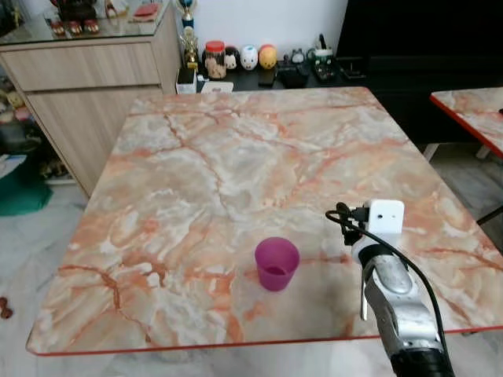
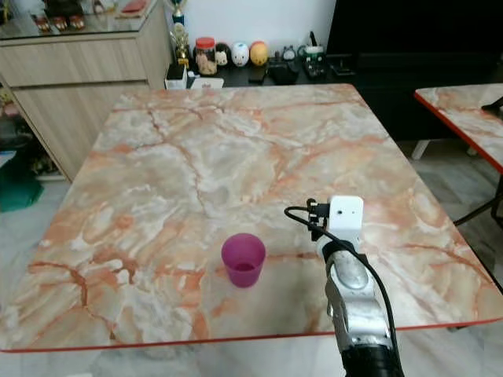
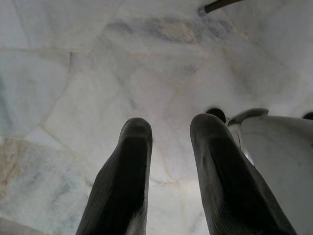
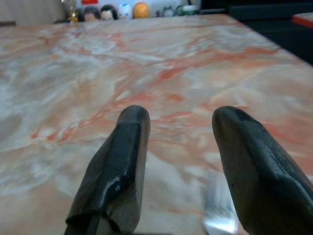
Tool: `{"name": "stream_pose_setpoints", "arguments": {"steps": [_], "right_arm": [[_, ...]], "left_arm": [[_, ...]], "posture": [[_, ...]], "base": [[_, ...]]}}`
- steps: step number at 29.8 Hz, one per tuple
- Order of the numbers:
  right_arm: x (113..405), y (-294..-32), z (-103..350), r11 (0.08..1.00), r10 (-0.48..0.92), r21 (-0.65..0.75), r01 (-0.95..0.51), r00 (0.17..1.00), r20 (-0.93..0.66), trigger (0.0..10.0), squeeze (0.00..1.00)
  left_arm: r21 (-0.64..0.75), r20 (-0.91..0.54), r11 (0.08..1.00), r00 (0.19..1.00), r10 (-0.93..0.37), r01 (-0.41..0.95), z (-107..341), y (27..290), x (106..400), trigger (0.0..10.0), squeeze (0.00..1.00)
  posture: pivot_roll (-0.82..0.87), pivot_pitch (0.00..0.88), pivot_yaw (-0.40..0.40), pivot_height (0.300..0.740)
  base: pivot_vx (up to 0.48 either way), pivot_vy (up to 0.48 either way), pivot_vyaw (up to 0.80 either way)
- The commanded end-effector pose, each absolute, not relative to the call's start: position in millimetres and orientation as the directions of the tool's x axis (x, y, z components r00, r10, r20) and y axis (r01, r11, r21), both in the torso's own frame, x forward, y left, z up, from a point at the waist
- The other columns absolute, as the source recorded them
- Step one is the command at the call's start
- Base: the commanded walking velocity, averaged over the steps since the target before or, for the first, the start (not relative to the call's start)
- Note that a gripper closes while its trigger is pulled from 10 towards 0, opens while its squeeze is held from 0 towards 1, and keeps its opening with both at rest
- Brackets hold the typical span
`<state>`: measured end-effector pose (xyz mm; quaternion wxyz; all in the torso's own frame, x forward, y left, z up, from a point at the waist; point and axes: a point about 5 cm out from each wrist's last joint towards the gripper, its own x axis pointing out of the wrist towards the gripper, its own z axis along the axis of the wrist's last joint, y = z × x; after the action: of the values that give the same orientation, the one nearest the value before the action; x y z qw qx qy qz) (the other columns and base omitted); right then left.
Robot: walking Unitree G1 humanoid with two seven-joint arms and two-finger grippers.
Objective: Setting the table
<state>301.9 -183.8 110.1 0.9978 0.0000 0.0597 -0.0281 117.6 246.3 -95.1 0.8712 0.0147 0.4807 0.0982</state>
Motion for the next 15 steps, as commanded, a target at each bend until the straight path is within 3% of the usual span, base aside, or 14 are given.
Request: {"name": "stream_pose_setpoints", "arguments": {"steps": [1,3,4,5,12,13,14,15], "right_arm": [[294.6,-184.9,114.9,0.997,-0.072,0.001,0.073,0.987,-0.141,10.0,0.00],[289.6,-184.7,114.8,0.996,-0.087,0.006,0.090,0.982,-0.166,10.0,0.00],[284.9,-184.7,114.0,0.994,-0.102,0.017,0.107,0.977,-0.189,10.0,0.06],[279.8,-184.9,112.3,0.991,-0.120,0.025,0.128,0.970,-0.211,10.0,1.00],[270.0,-187.1,100.0,0.989,-0.134,0.014,0.145,0.946,-0.295,10.0,1.00],[269.3,-188.2,97.2,0.988,-0.136,0.021,0.150,0.938,-0.319,10.0,0.89],[269.0,-188.2,96.8,0.988,-0.134,0.027,0.152,0.935,-0.330,10.0,0.89],[269.2,-187.6,96.9,0.988,-0.128,0.034,0.148,0.933,-0.336,10.0,0.31]], "left_arm": [[0.126,-0.845,0.981,0.503,0.184,-0.147,-96.4,246.2,114.2,10.0,0.00],[0.125,-0.845,0.981,0.503,0.183,-0.147,-96.4,246.2,114.3,10.0,0.00],[0.125,-0.845,0.981,0.502,0.183,-0.147,-96.4,246.1,114.2,10.0,0.00],[0.124,-0.845,0.981,0.502,0.182,-0.146,-96.4,246.0,114.3,10.0,0.00],[0.124,-0.846,0.982,0.503,0.179,-0.141,-96.4,245.6,114.8,10.0,0.00],[0.124,-0.846,0.982,0.503,0.179,-0.141,-96.4,245.5,114.8,10.0,0.00],[0.125,-0.845,0.982,0.503,0.180,-0.142,-96.4,245.4,114.8,10.0,0.00],[0.125,-0.845,0.982,0.503,0.180,-0.142,-96.5,245.4,114.7,10.0,0.00]], "posture": [[-0.07,0.000,0.022,0.732],[-0.07,0.000,0.020,0.732],[-0.07,0.000,0.018,0.732],[-0.07,0.000,0.017,0.732],[-0.07,0.000,0.018,0.732],[-0.07,0.000,0.014,0.732],[-0.07,0.000,0.014,0.732],[-0.07,0.000,0.013,0.732]], "base": [[0.000,0.000,0.00],[0.000,0.000,0.00],[0.000,0.000,0.00],[0.000,0.000,0.00],[0.000,0.000,0.00],[0.000,0.000,0.00],[0.000,0.000,0.00],[0.000,0.000,0.00]]}}
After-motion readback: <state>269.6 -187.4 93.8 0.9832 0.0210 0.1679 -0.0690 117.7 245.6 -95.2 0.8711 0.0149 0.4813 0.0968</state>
